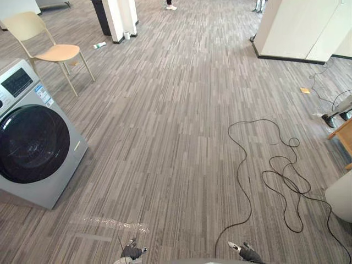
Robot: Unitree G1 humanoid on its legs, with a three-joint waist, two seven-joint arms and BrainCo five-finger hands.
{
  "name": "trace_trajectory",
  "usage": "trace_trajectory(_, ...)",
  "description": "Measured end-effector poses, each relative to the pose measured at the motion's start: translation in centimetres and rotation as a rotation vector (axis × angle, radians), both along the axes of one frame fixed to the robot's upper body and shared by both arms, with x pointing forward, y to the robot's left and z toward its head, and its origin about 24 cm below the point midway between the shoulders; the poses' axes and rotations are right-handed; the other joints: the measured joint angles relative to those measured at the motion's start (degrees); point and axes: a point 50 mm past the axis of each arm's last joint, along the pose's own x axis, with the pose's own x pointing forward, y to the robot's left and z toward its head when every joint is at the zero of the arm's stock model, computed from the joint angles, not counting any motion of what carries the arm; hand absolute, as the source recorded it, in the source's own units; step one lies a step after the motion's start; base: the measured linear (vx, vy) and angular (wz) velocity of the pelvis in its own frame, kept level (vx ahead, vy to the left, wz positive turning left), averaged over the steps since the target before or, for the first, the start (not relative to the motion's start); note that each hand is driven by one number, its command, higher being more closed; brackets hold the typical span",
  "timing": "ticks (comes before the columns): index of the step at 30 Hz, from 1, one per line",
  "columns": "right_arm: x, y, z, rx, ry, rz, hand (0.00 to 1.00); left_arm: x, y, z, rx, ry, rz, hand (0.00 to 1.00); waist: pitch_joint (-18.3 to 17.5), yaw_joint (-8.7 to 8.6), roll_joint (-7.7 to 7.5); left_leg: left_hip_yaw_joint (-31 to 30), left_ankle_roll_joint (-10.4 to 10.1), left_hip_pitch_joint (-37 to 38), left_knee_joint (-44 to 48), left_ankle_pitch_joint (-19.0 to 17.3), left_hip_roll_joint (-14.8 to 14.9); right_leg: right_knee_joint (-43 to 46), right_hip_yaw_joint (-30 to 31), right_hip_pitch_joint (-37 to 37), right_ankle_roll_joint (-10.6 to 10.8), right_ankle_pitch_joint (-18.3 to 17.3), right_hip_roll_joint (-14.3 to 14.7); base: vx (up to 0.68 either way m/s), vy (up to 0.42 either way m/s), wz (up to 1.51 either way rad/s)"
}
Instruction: Organize washtable
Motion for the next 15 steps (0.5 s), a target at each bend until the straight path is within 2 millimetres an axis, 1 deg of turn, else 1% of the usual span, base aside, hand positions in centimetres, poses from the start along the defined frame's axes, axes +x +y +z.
trace_trajectory(1, 0.2, 0.1, 0.0, 0.002, -0.004, 0.001, 0.00, 0.1, 0.1, 0.0, 0.005, -0.002, -0.007, 0.00, 0.31, -0.08, -0.19, 0.00, 0.01, 0.00, -0.02, -0.02, -0.17, 0.05, -0.10, -0.02, 0.19, -0.12, -0.18, 0.00, 0.000, 0.00)
trace_trajectory(3, 0.6, 0.1, 0.1, 0.004, -0.012, -0.002, 0.00, 0.4, 0.2, 0.2, 0.009, -0.016, -0.010, 0.00, 1.33, -0.09, -0.48, -0.18, 0.40, -0.12, 0.12, -0.38, -0.95, 2.23, -0.36, -0.81, 1.18, -1.55, -1.24, 0.00, 0.027, 0.08)
trace_trajectory(4, 0.9, 0.1, 0.2, 0.005, -0.023, -0.007, 0.00, 0.7, 0.3, 0.3, 0.011, -0.030, -0.011, 0.00, 2.51, -0.11, -0.59, -0.62, 0.94, -0.35, 1.03, -1.52, -1.08, 6.58, -0.48, -2.23, 1.94, -3.94, -2.35, -0.01, 0.038, 0.15)
trace_trajectory(5, 1.2, 0.0, 0.2, 0.003, -0.030, -0.007, 0.00, 0.9, 0.3, 0.4, 0.013, -0.038, -0.011, 0.00, 3.14, -0.14, -0.70, -1.10, 1.12, -0.48, 1.94, -2.53, -1.32, 9.59, -0.52, -3.15, 2.28, -5.22, -3.05, 0.00, 0.027, 0.27)
trace_trajectory(6, 1.9, -0.2, 0.5, -0.004, -0.052, -0.004, 0.00, 1.3, 0.2, 0.5, 0.012, -0.054, -0.014, 0.00, 4.70, -0.18, -0.28, -1.78, 1.97, -0.56, 3.98, -4.24, -1.35, 18.20, -0.28, -5.99, 2.98, -6.59, -3.95, 0.02, 0.036, 0.35)
trace_trajectory(7, 2.5, -0.5, 0.7, -0.012, -0.077, -0.001, 0.00, 1.7, 0.1, 0.6, 0.010, -0.063, -0.020, 0.00, 6.07, -0.23, 0.39, -2.36, 2.75, -0.44, 6.46, -5.18, -0.98, 30.07, 0.30, -10.64, 2.07, -6.25, -4.65, 0.09, 0.075, 0.39)
trace_trajectory(8, 2.7, -0.6, 0.8, -0.016, -0.088, -0.001, 0.00, 1.8, 0.2, 0.6, 0.013, -0.064, -0.023, 0.00, 6.70, -0.35, 0.75, -2.85, 3.01, 0.27, 7.51, -5.64, -0.92, 35.16, 0.81, -13.17, 0.94, -6.62, -5.09, 0.18, 0.087, 0.43)
trace_trajectory(9, 3.1, -0.6, 1.0, -0.020, -0.108, 0.002, 0.00, 2.1, 0.2, 0.7, 0.015, -0.070, -0.028, 0.00, 7.16, -0.56, 0.49, -3.69, 3.05, 1.39, 8.28, -6.58, -0.73, 41.39, 1.59, -16.09, 0.89, -8.67, -4.92, 0.27, 0.073, 0.39)
trace_trajectory(10, 3.3, -0.5, 1.0, -0.018, -0.111, 0.007, 0.00, 2.2, 0.6, 0.8, 0.026, -0.071, -0.033, 0.00, 7.44, -0.31, 0.13, -4.26, 2.09, 3.04, 7.82, -7.21, -0.17, 42.28, 0.82, -17.89, 0.88, -10.68, -4.42, 0.24, 0.036, 0.33)
trace_trajectory(11, 3.3, -0.5, 1.0, -0.017, -0.110, 0.005, 0.00, 2.2, 0.8, 0.8, 0.033, -0.070, -0.038, 0.00, 7.60, -0.30, 0.22, -4.58, 1.65, 3.73, 7.45, -7.48, 0.26, 41.16, -0.02, -18.70, 0.92, -11.24, -3.85, 0.25, 0.019, 0.19)
trace_trajectory(12, 3.4, -0.5, 1.1, -0.016, -0.118, -0.003, 0.00, 2.2, 1.0, 0.8, 0.044, -0.065, -0.054, 0.00, 7.78, -0.38, 0.45, -4.81, 0.38, 4.75, 6.62, -8.26, 1.24, 37.41, -1.97, -20.99, 0.78, -11.23, -2.52, 0.27, -0.003, 0.07)
trace_trajectory(13, 3.8, -0.5, 1.2, -0.014, -0.131, -0.013, 0.00, 2.1, 1.1, 0.8, 0.053, -0.061, -0.069, 0.00, 8.03, -0.64, 0.71, -4.81, -0.81, 5.84, 5.57, -8.97, 2.19, 31.53, -3.24, -23.28, 0.66, -10.47, -0.87, 0.38, -0.020, 0.03)
trace_trajectory(14, 4.2, -0.5, 1.3, -0.010, -0.142, -0.018, 0.00, 2.1, 1.2, 0.8, 0.054, -0.055, -0.072, 0.00, 8.37, -1.47, 0.78, -4.76, -2.02, 7.11, 4.84, -9.72, 2.99, 23.70, -4.42, -25.05, 0.09, -7.26, 0.47, 0.37, -0.038, 0.02)
trace_trajectory(15, 4.3, -0.5, 1.3, -0.007, -0.146, -0.027, 0.00, 2.0, 1.2, 0.8, 0.053, -0.052, -0.074, 0.00, 8.47, -1.88, 0.66, -4.79, -2.76, 7.84, 4.60, -10.17, 3.17, 19.82, -4.97, -25.67, -0.17, -5.33, 0.83, 0.45, -0.069, 0.04)
